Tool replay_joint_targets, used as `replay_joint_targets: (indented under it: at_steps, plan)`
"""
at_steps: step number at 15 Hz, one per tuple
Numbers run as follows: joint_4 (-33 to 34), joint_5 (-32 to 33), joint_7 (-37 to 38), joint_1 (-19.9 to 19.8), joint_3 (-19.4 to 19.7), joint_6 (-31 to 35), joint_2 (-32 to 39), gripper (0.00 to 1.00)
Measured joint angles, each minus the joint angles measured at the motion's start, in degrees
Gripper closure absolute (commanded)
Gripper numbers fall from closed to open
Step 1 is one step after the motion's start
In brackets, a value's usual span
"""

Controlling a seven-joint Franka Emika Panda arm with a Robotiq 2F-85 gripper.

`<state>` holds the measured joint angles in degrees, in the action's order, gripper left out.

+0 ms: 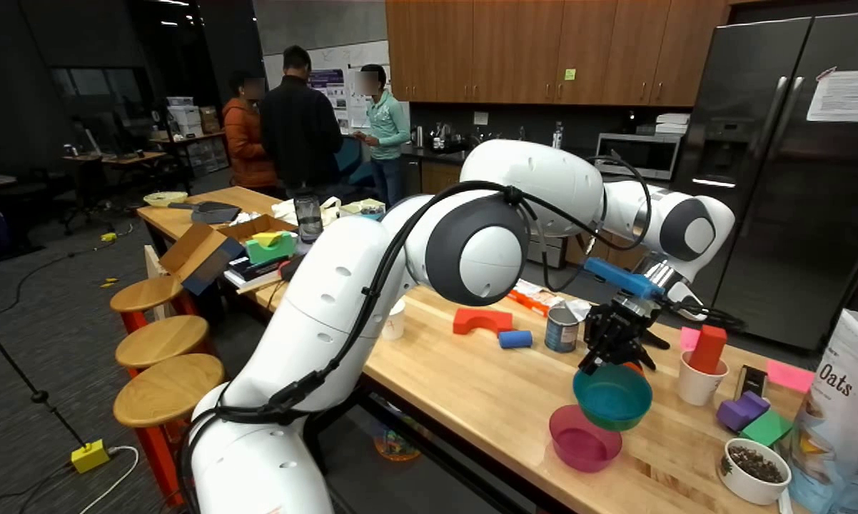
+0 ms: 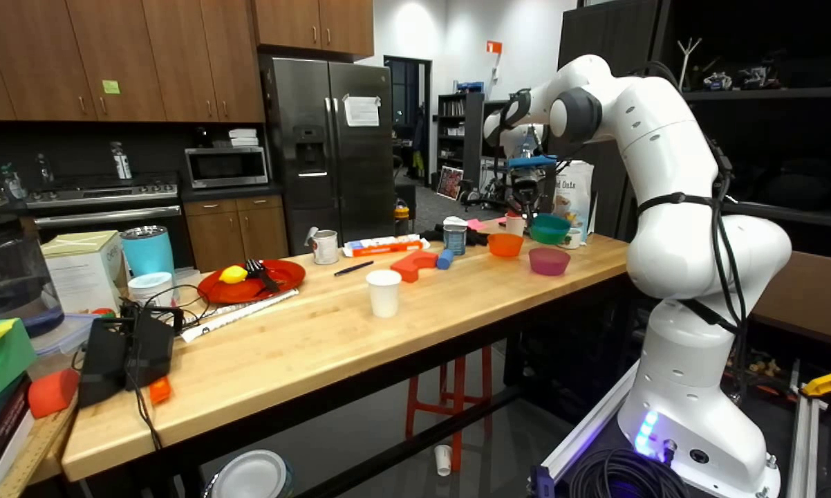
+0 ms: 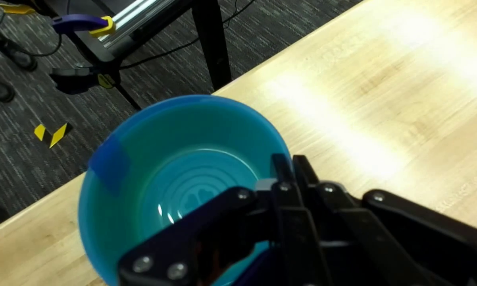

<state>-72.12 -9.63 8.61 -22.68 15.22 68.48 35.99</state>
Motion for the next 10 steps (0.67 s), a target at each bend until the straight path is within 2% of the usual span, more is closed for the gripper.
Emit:
replay_joint_targets:
  at_steps: [5,10]
  plan:
    - [1.8,0.3,-0.1,1.2,-1.7,-4.7,0.0,0.98]
    - [-0.4,0.0,0.6,1.3,-1.8,-8.3,-0.1,0.98]
